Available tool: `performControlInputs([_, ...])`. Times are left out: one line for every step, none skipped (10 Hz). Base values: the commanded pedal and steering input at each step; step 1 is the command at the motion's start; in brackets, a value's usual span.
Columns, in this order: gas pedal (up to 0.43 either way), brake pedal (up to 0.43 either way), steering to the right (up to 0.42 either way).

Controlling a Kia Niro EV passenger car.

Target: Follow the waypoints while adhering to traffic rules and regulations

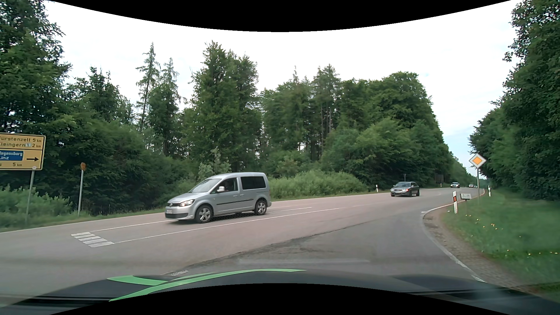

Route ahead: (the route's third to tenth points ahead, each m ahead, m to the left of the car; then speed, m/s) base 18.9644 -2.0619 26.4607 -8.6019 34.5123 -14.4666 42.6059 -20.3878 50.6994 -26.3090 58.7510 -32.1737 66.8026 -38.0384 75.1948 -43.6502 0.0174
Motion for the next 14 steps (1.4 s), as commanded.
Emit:
performControlInputs([0.0, 0.11, 0.138])
performControlInputs([0.0, 0.0, 0.139])
performControlInputs([0.0, 0.0, 0.141])
performControlInputs([0.0, 0.0, 0.144])
performControlInputs([0.0, 0.0, 0.145])
performControlInputs([0.0, 0.0, 0.146])
performControlInputs([0.0, 0.0, 0.147])
performControlInputs([0.0, 0.0, 0.147])
performControlInputs([0.0, 0.0, 0.148])
performControlInputs([0.047, 0.0, 0.151])
performControlInputs([0.079, 0.0, 0.154])
performControlInputs([0.087, 0.0, 0.156])
performControlInputs([0.098, 0.0, 0.156])
performControlInputs([0.098, 0.0, 0.156])
